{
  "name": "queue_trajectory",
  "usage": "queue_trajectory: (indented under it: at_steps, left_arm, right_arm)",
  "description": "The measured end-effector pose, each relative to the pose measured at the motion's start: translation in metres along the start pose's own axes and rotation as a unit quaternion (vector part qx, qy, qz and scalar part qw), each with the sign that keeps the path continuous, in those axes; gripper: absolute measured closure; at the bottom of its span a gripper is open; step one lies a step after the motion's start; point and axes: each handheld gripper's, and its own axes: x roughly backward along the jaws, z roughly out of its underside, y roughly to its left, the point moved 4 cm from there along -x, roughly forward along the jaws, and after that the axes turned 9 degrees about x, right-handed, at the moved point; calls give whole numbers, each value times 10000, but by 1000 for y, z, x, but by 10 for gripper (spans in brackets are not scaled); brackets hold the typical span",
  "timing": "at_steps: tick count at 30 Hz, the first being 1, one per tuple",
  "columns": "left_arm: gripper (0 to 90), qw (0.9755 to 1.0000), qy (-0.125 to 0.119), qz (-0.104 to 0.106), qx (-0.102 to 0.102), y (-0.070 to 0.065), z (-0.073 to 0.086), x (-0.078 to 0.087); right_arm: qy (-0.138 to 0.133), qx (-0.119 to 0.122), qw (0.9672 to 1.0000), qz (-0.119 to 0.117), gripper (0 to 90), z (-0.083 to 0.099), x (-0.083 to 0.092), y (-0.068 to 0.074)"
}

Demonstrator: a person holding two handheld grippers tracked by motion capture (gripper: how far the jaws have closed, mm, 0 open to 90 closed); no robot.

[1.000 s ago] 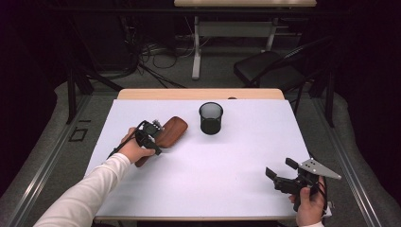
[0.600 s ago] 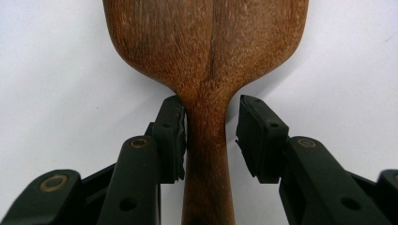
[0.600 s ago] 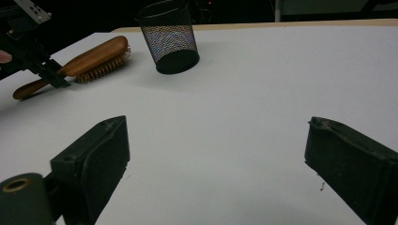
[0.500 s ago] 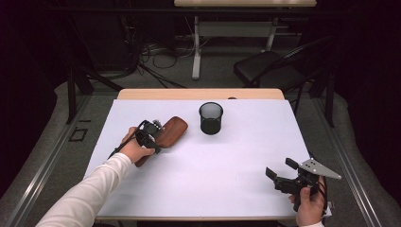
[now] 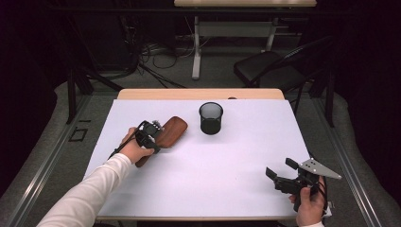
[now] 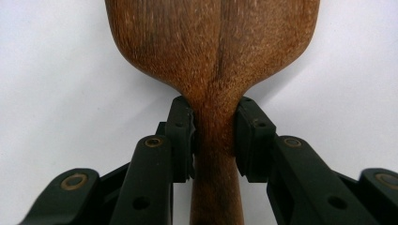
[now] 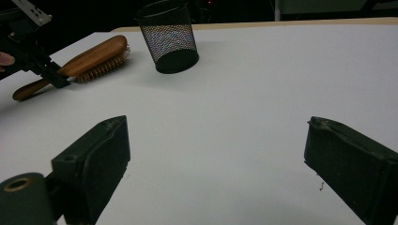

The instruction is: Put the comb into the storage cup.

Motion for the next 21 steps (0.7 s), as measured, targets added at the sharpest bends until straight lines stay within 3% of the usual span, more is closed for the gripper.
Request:
queue_trajectory:
  at_steps: [21]
  left_arm:
    - [722,9999,-78,26,90,1,0,2]
  right_arm:
    - [4,-8,10000,-4,69,1,0,-1]
